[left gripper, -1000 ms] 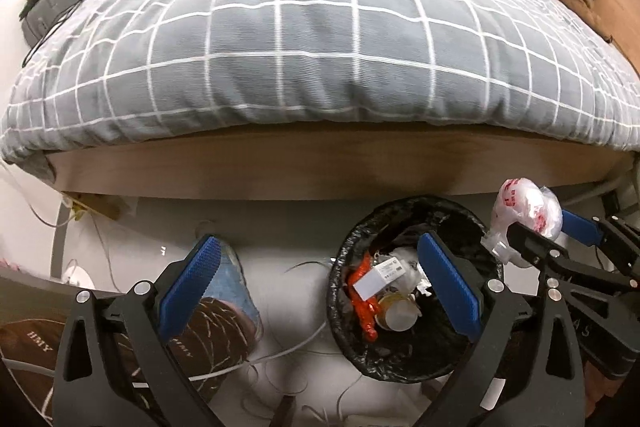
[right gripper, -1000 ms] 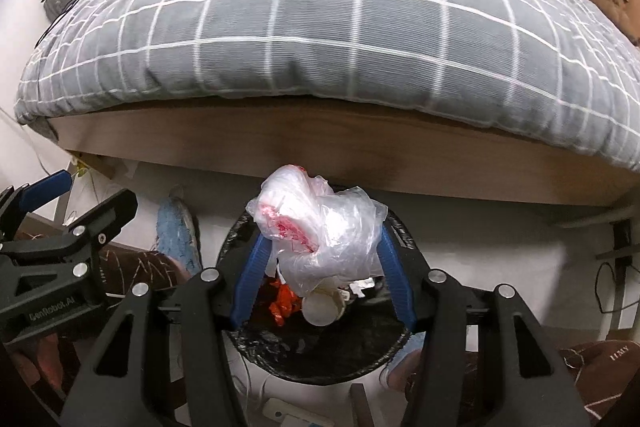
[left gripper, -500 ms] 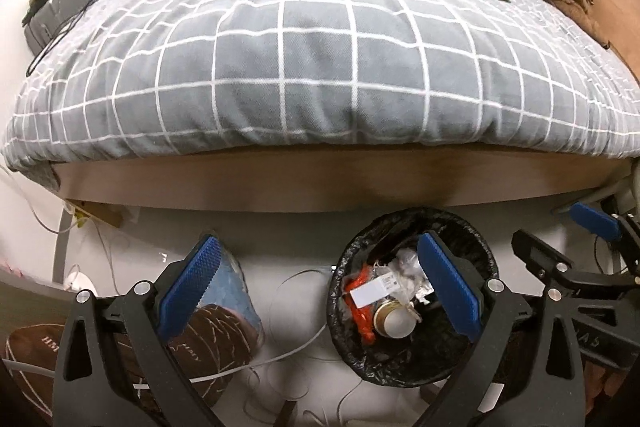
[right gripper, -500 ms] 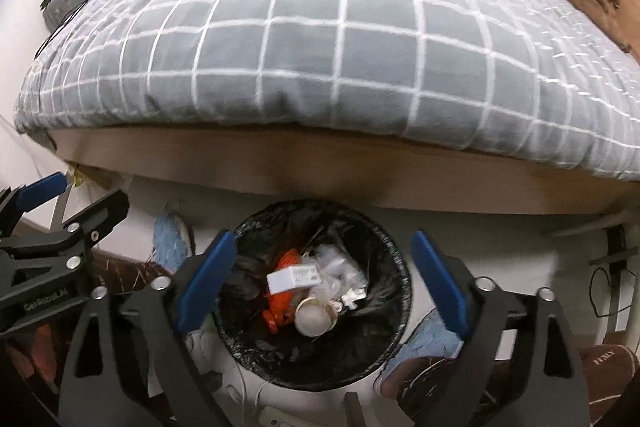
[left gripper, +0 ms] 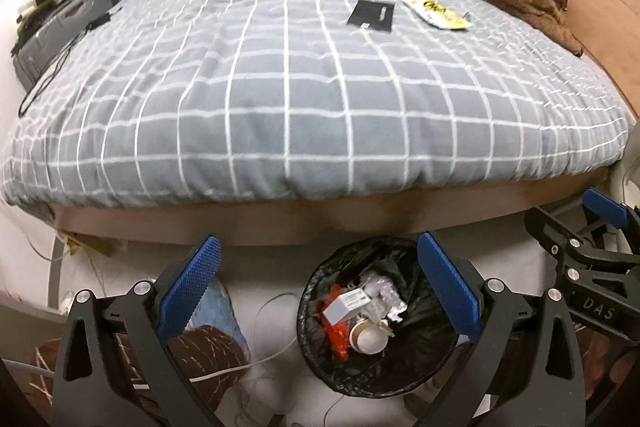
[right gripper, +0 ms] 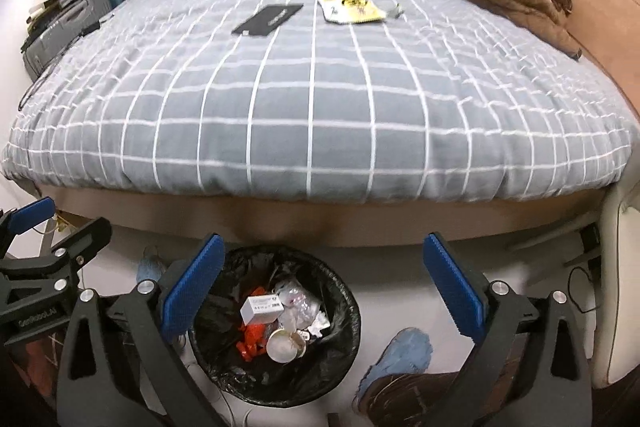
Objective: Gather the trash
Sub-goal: 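Withdraw both tools from the bin back toward the bed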
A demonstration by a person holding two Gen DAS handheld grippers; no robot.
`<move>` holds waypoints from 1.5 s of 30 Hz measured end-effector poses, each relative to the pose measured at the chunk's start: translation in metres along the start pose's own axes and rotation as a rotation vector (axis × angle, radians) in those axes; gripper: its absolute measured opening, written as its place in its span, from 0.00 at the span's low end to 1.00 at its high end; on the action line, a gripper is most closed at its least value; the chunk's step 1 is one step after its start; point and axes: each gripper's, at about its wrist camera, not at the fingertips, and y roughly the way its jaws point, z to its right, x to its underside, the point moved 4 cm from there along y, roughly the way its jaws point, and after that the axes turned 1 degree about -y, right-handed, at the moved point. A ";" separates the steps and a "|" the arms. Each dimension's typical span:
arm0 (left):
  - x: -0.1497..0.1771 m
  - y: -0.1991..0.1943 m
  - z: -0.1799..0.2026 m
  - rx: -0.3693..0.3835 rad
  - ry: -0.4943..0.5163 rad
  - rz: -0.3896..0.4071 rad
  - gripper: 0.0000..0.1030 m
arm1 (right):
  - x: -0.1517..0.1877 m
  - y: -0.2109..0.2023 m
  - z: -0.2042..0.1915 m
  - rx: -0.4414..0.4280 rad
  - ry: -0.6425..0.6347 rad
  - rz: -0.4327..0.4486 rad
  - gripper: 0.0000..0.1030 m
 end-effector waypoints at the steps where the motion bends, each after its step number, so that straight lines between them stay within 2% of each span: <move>1: -0.003 -0.003 0.002 0.002 0.004 0.006 0.94 | -0.003 -0.003 0.003 0.006 -0.002 0.009 0.93; 12: -0.047 -0.025 0.026 0.009 0.018 0.072 0.94 | -0.050 -0.036 0.031 0.050 0.007 0.111 0.93; 22: -0.102 -0.027 0.039 0.014 0.027 0.115 0.94 | -0.096 -0.036 0.050 0.057 0.008 0.150 0.93; 31: -0.148 0.002 0.045 0.016 0.021 0.115 0.94 | -0.138 -0.014 0.064 0.064 -0.001 0.162 0.92; 45: -0.206 0.079 0.053 0.016 0.039 0.079 0.94 | -0.201 0.064 0.078 0.067 -0.031 0.127 0.92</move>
